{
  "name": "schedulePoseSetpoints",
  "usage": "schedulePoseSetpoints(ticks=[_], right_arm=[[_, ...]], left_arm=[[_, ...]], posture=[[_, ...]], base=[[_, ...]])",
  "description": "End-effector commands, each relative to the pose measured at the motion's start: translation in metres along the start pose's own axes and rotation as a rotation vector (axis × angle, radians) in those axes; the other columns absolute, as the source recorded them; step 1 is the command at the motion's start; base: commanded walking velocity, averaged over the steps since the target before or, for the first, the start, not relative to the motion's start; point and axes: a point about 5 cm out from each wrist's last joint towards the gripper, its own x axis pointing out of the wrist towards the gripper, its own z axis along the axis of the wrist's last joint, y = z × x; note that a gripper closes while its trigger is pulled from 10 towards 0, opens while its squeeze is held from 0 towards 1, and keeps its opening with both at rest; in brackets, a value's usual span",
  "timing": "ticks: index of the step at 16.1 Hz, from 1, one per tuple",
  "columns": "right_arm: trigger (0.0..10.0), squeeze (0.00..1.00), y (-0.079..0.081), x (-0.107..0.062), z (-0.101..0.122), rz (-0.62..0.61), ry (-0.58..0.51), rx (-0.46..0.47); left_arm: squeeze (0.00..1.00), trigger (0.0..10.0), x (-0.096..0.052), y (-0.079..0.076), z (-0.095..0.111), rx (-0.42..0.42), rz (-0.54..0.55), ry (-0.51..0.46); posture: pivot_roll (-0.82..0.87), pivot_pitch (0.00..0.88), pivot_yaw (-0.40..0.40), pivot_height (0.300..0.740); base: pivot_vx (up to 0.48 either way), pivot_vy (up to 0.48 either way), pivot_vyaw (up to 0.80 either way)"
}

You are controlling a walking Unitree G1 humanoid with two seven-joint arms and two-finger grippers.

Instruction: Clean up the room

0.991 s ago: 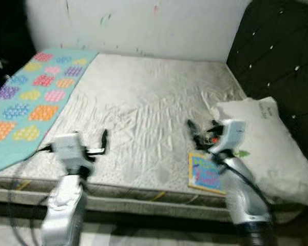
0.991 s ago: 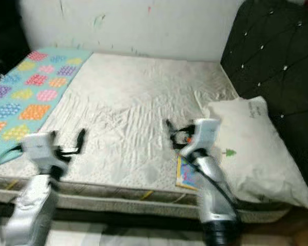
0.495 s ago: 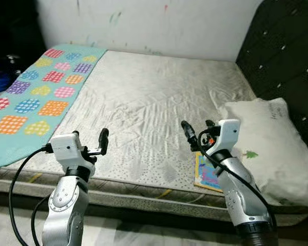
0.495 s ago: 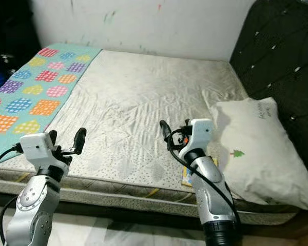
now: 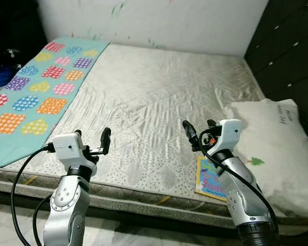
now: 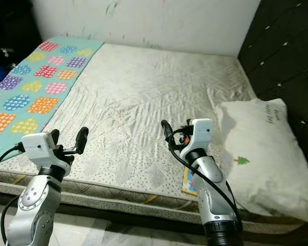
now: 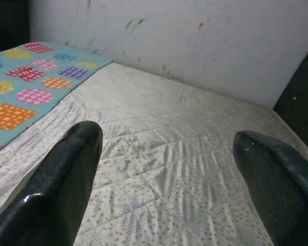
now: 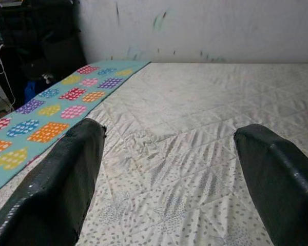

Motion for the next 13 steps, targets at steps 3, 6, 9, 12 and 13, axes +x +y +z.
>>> schedulePoseSetpoints(ticks=[3, 6, 9, 12, 13], right_arm=[[10.0, 0.00, -0.0007, -0.0003, 0.0039, -0.005, -0.013, -0.014], [10.0, 0.00, -0.0008, -0.0004, 0.0034, -0.006, -0.013, -0.015], [10.0, 0.00, -0.0010, -0.0001, 0.0032, -0.005, -0.013, -0.018], [10.0, 0.00, -0.0018, 0.0000, 0.0026, -0.005, -0.011, -0.023], [10.0, 0.00, -0.0019, 0.0000, 0.0026, -0.005, -0.011, -0.023]], left_arm=[[0.00, 10.0, 0.0003, -0.0014, 0.0048, 0.005, -0.018, -0.015], [0.00, 10.0, 0.0003, -0.0020, 0.0045, 0.003, -0.028, -0.013], [0.00, 10.0, 0.0006, -0.0041, 0.0050, 0.000, -0.039, -0.015], [0.00, 10.0, 0.0024, -0.0024, 0.0026, -0.012, -0.015, 0.004], [0.00, 10.0, 0.0024, -0.0025, 0.0025, -0.013, -0.015, 0.004]], posture=[[0.02, 0.011, -0.039, 0.740], [0.02, 0.008, -0.038, 0.740], [0.02, 0.003, -0.037, 0.740], [0.02, 0.000, -0.037, 0.740], [0.02, 0.000, -0.037, 0.740]], base=[[0.285, 0.000, 0.00], [0.282, 0.000, 0.00], [0.189, 0.000, 0.00], [0.000, 0.000, 0.00], [0.000, 0.000, 0.00]])
